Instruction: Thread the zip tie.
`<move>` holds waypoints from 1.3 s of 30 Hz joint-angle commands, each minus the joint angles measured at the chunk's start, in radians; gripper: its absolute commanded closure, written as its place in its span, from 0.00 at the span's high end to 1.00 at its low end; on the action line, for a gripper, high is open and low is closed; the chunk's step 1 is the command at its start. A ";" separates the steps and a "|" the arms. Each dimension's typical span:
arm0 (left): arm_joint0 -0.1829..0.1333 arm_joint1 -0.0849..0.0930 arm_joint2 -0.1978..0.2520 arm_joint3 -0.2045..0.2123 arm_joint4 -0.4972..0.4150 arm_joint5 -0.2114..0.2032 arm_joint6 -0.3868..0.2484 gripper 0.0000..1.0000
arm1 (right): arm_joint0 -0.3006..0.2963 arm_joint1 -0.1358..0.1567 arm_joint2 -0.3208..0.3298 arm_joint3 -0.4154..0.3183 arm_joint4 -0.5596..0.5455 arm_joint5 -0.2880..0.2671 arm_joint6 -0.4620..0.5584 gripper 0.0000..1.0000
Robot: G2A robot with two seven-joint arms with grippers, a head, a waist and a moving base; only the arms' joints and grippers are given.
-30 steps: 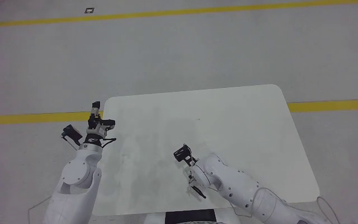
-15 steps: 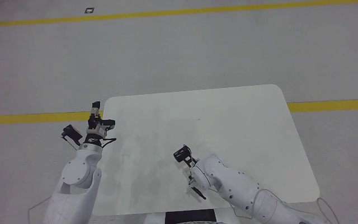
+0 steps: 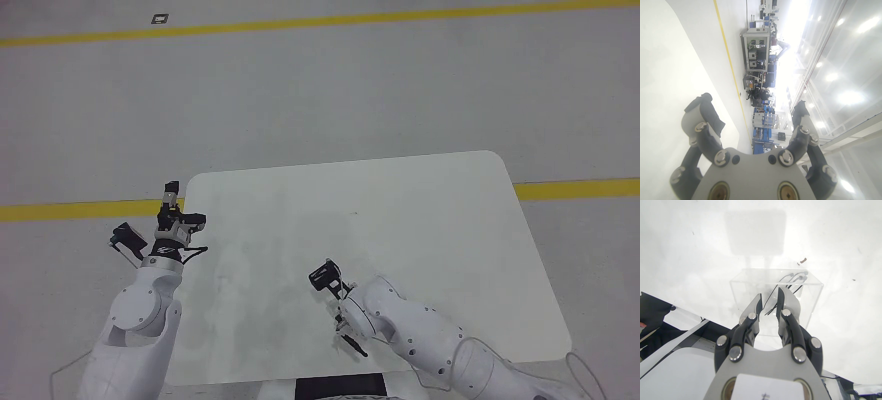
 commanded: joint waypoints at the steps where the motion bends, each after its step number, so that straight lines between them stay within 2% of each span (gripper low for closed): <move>1: 0.000 0.000 0.000 0.000 0.000 0.000 0.000 1.00 | 0.003 -0.002 -0.003 0.006 0.003 0.000 0.000 0.18; 10: 0.000 0.000 0.000 0.000 0.000 0.000 0.000 1.00 | 0.019 -0.012 -0.020 0.034 0.004 0.000 0.000 0.18; 13: 0.000 0.000 0.000 0.000 0.000 0.000 0.000 1.00 | 0.019 -0.016 -0.020 0.038 -0.004 0.000 0.000 0.13; 17: 0.000 0.000 0.000 0.000 0.000 0.000 0.000 1.00 | 0.016 -0.020 -0.017 0.039 -0.016 0.000 0.000 0.00; 23: 0.000 0.000 0.000 0.000 0.000 0.000 0.000 1.00 | 0.003 -0.023 -0.006 0.026 -0.037 0.000 0.000 0.00; 30: 0.000 0.000 0.000 0.000 0.000 0.000 0.000 1.00 | -0.032 -0.014 0.016 -0.037 -0.066 0.000 0.000 0.00; 35: 0.000 0.000 0.000 0.000 0.000 0.000 0.000 1.00 | -0.061 0.005 0.040 -0.108 -0.053 -0.001 0.000 0.00; 39: 0.000 0.000 0.000 0.000 0.000 0.000 0.000 1.00 | -0.088 0.028 0.078 -0.182 -0.014 -0.025 0.000 0.00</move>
